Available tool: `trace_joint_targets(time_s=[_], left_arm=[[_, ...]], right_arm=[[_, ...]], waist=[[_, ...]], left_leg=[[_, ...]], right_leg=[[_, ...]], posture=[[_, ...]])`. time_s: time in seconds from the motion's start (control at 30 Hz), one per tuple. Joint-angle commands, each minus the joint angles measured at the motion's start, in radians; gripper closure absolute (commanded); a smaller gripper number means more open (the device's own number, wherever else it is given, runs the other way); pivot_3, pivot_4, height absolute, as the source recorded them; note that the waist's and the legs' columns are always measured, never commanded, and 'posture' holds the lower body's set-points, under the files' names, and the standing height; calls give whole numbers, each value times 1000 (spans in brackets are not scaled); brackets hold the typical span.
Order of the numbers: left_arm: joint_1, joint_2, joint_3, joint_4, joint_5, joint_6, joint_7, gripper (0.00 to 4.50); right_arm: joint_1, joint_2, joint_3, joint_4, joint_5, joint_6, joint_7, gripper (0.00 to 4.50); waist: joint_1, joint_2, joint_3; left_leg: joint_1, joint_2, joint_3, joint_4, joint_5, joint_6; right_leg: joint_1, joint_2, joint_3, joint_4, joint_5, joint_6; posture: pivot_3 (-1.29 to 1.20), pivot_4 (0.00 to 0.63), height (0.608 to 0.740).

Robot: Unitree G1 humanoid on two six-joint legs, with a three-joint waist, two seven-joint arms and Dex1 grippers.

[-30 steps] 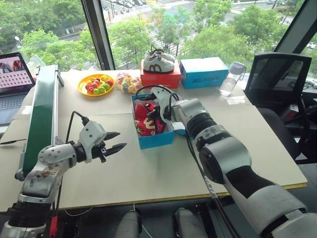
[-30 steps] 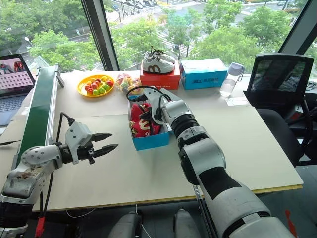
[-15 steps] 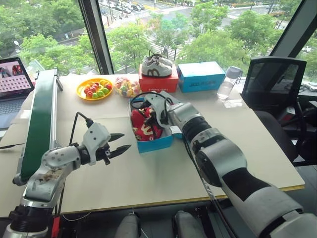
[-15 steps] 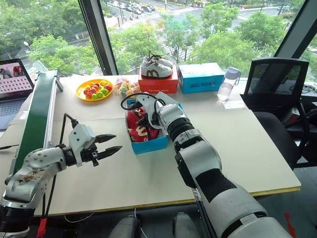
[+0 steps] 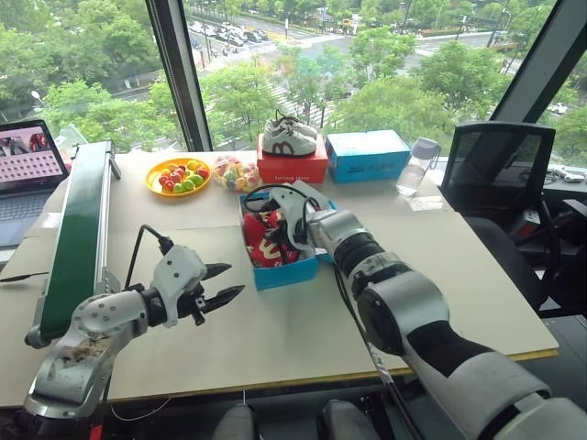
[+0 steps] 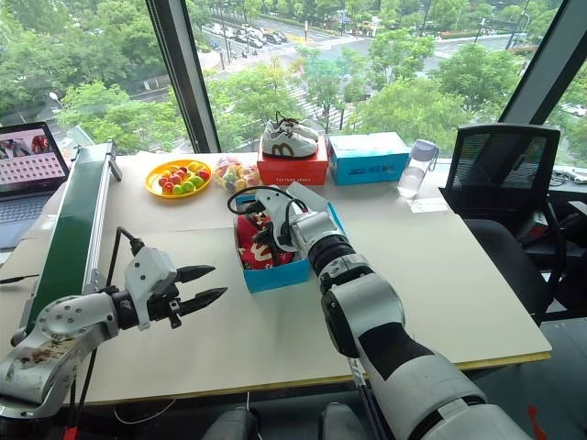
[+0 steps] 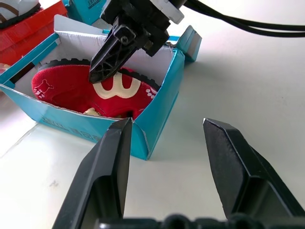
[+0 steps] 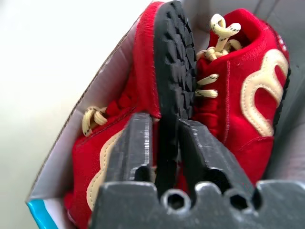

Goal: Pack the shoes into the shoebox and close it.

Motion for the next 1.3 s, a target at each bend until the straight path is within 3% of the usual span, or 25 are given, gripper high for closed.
trace_joint_targets(time_s=[0.03, 0.27, 0.4, 0.47, 0.57, 0.6, 0.73, 0.8, 0.87, 0.97, 1.07, 1.17, 1.3], left_arm=[[-42, 2, 2, 12, 4, -25, -3, 1976], [-111, -13, -50, 73, 24, -64, -23, 1976], [-155, -25, -76, 119, 36, -86, -39, 1976], [-170, -30, -82, 132, 40, -92, -44, 1976], [-181, -30, -83, 149, 42, -101, -51, 1976], [-182, -29, -82, 153, 41, -104, -54, 1976], [-187, -23, -78, 174, 41, -116, -67, 1976], [-193, -23, -80, 184, 44, -121, -72, 1976], [-198, -23, -81, 192, 45, -125, -76, 1976], [-209, -26, -82, 201, 45, -125, -80, 1976], [-236, -37, -99, 212, 49, -122, -84, 1976], [-245, -41, -103, 219, 51, -125, -90, 1976], [-253, -45, -101, 220, 53, -123, -92, 1976]], right_arm=[[-58, -2, -95, 62, 80, 46, -20, 1839], [-244, -128, -174, 15, 169, 132, 73, 1839], [-300, -241, -210, -68, 233, 256, 128, 1839], [-289, -306, -227, -162, 267, 328, 133, 1839], [-118, -412, -264, -547, 360, 569, 126, 1839], [-42, -430, -281, -707, 405, 667, 121, 2387], [308, -504, -360, -1329, 635, 1032, 157, 3598], [476, -556, -359, -1488, 714, 1078, 166, 4276], [580, -583, -357, -1561, 755, 1080, 140, 4490], [669, -572, -364, -1593, 777, 1080, 83, 4490], [800, -457, -318, -1559, 679, 1044, -37, 4490], [839, -352, -296, -1473, 620, 968, -115, 4490], [851, -260, -285, -1321, 557, 851, -192, 4490]], waist=[[1, 1, 2], [7, 1, 27], [21, 0, 32], [25, 0, 33], [31, -1, 33], [38, -1, 33], [54, -1, 34], [56, -1, 34], [53, 0, 35], [31, 0, 36], [28, -4, 35], [26, -3, 36], [29, 1, 39]], left_leg=[[-6, 0, 0, 0, 0, 0], [-26, 1, 15, 2, 8, 13], [-39, 4, 18, 1, 9, 14], [-48, 4, 20, 1, 8, 14], [-51, 3, 23, 1, 7, 15], [-51, 3, 23, 2, 7, 15], [-52, 3, 23, 2, 7, 16], [-51, 3, 22, 4, 7, 16], [-50, 3, 23, 6, 7, 16], [-47, 5, 25, 9, 8, 17], [-43, 6, 26, 11, 8, 18], [-39, 9, 27, 14, 8, 17], [-41, 7, 29, 17, 8, 18]], right_leg=[[-6, 0, -1, 1, 0, 0], [-21, 13, 0, 3, 14, 8], [-35, 15, 1, 8, 16, 0], [-44, 15, 3, 8, 16, 0], [-45, 14, 4, 7, 16, 0], [-45, 14, 4, 6, 16, 1], [-44, 13, 4, 4, 15, 2], [-44, 14, 4, 6, 15, 2], [-43, 14, 4, 8, 15, 2], [-42, 16, 8, 8, 13, 9], [-39, 17, 9, 8, 18, 9], [-34, 18, 8, 8, 15, 2], [-34, 17, 11, 7, 20, 9]], posture=[[0, 150, 730], [0, 150, 730], [0, 150, 730], [0, 150, 730], [0, 150, 730], [0, 150, 730], [0, 150, 730], [0, 150, 730], [0, 150, 730], [0, 150, 730], [0, 150, 730], [0, 150, 730], [0, 150, 730]])
